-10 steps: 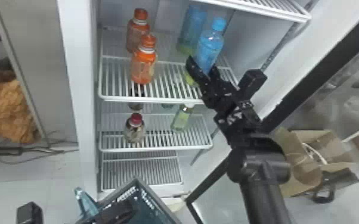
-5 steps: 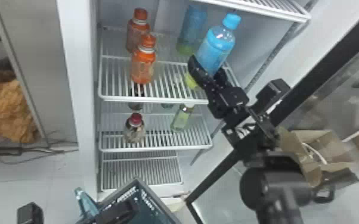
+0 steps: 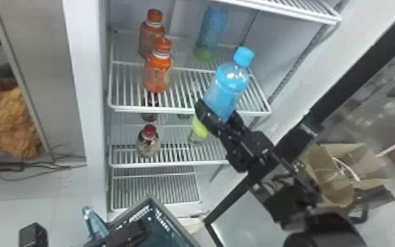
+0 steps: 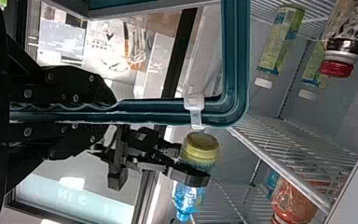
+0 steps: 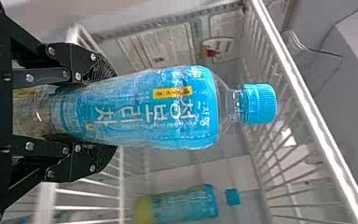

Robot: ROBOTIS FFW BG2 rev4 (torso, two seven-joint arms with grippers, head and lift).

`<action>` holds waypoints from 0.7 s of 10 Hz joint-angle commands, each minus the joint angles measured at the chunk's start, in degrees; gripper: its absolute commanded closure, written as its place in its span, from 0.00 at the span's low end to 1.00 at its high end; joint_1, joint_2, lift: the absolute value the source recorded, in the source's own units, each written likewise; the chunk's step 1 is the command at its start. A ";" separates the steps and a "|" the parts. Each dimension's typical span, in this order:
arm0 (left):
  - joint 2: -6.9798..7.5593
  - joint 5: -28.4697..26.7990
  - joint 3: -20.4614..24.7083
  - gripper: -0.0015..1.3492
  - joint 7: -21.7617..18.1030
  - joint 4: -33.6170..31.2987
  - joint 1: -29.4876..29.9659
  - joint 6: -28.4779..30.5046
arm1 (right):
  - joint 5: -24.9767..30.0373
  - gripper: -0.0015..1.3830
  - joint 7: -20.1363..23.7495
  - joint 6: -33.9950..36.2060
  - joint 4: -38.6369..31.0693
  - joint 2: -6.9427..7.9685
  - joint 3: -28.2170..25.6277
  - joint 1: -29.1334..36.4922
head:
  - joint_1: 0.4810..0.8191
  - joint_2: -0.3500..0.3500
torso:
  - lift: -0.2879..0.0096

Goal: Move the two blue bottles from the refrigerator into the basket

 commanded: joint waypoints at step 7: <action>0.09 0.00 -0.46 0.89 -0.05 0.00 -2.17 -1.41 | -0.70 0.93 4.92 10.19 -6.93 0.85 -0.38 11.72 | 0.63 0.01 | 0.93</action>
